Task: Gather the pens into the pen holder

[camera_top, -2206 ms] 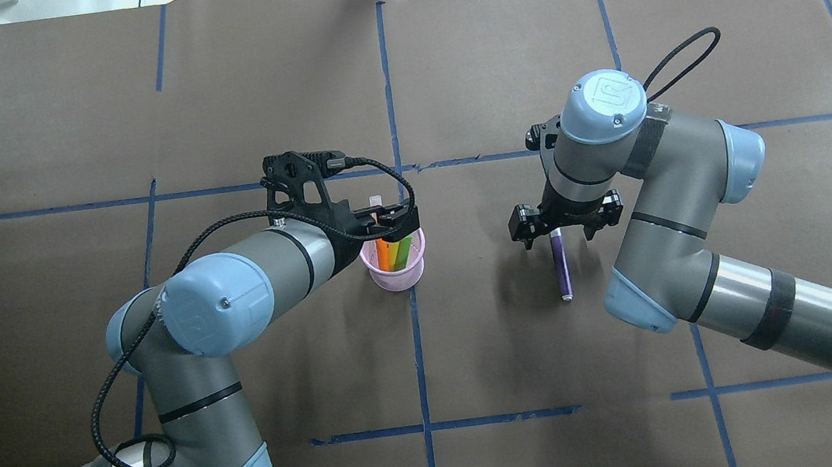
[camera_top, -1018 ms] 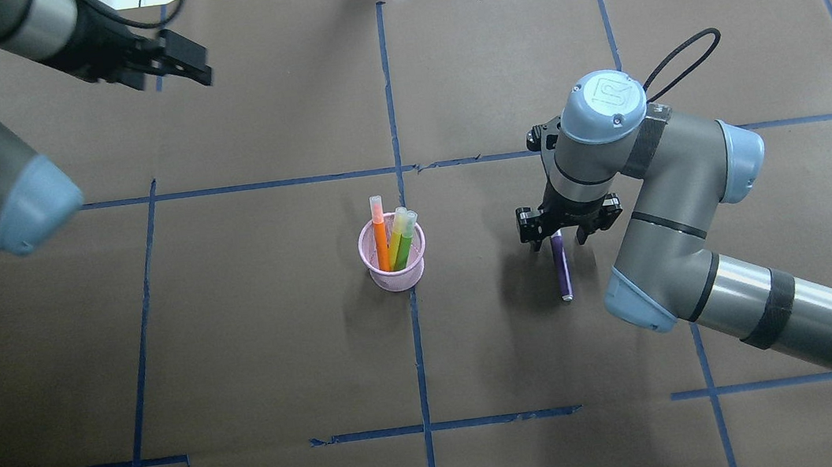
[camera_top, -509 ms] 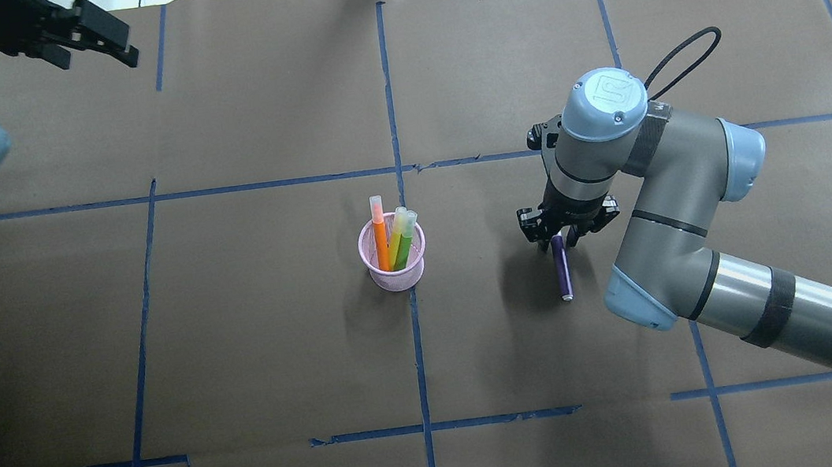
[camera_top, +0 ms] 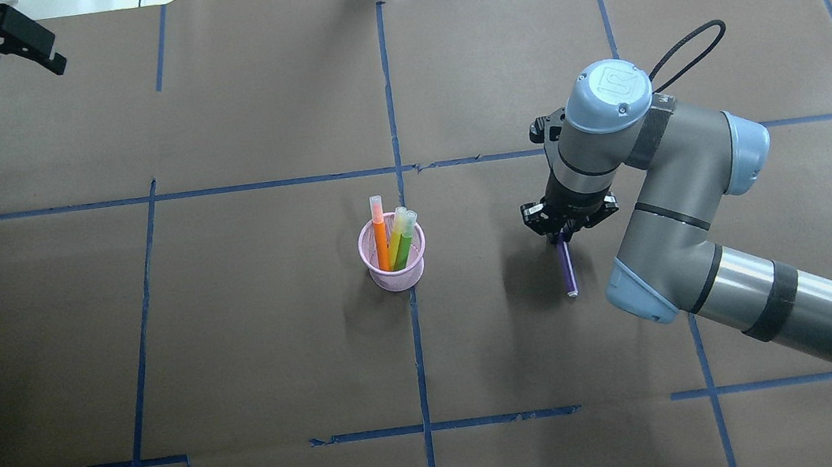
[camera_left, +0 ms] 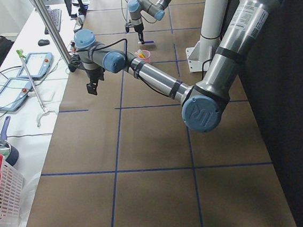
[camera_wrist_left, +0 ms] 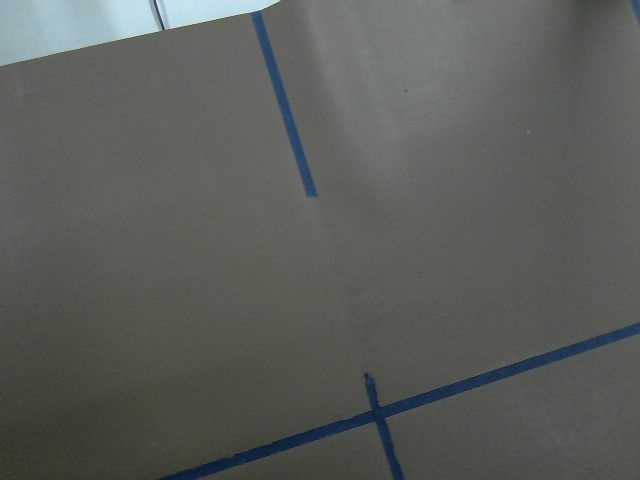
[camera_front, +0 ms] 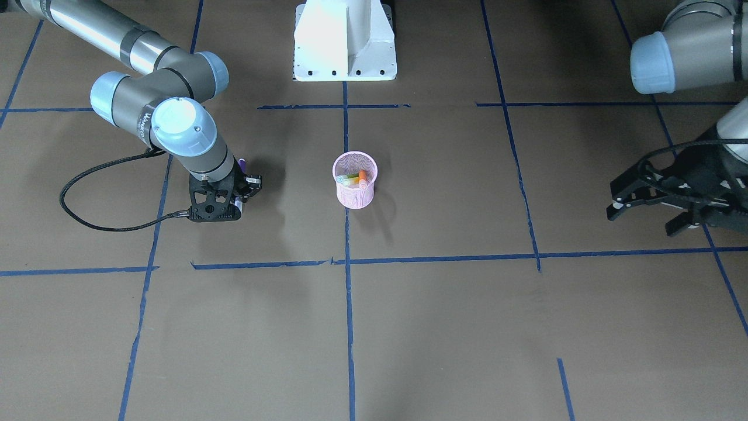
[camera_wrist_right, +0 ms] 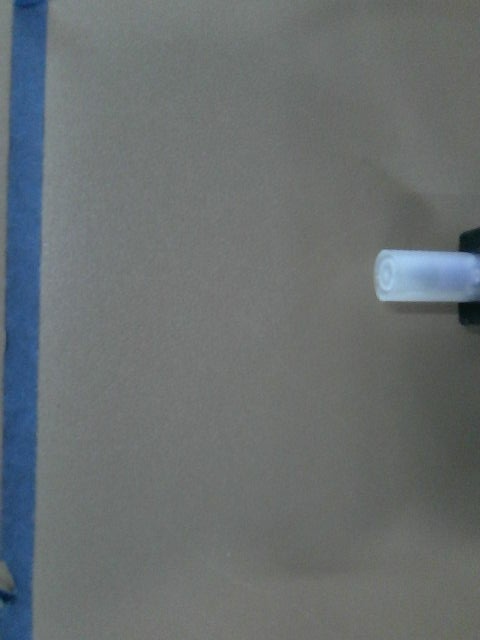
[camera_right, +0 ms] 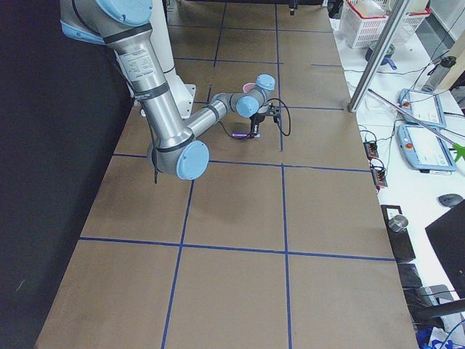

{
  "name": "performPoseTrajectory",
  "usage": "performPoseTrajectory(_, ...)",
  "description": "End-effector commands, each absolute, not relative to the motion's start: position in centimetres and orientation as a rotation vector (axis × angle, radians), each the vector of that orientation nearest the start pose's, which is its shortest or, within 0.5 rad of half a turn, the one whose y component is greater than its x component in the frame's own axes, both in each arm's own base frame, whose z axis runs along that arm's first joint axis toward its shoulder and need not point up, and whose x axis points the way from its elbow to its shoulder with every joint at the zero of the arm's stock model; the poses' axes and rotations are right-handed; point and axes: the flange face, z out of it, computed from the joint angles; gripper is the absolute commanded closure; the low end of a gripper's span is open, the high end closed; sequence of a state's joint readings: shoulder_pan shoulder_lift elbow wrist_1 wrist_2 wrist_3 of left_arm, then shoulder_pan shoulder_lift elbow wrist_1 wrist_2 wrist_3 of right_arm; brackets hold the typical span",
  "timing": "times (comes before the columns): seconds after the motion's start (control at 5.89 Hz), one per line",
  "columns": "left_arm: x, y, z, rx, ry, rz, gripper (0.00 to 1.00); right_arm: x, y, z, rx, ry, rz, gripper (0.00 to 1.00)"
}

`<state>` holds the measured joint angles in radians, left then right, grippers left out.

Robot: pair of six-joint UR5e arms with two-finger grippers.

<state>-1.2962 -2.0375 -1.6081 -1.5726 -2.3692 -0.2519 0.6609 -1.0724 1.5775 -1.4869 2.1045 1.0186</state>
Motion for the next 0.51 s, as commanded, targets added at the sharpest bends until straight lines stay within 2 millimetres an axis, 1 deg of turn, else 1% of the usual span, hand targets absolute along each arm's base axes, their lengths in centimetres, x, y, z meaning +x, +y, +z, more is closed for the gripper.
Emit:
performPoseTrajectory(0.0, 6.1, -67.2, 44.2, 0.238, 0.842, 0.278, 0.00, -47.7, -49.2, 34.4, -0.069, -0.788, -0.048, 1.00)
performPoseTrajectory(0.17, 3.3, -68.2, 49.4, 0.196, 0.821, 0.283, 0.00, -46.6, -50.2, 33.4, -0.039, -0.799, -0.034, 1.00)
performPoseTrajectory(0.34, 0.3, -68.6, 54.8, 0.151, 0.810, 0.289, 0.00, -46.0, -51.2, 31.4, 0.035, -0.802, -0.038, 1.00)
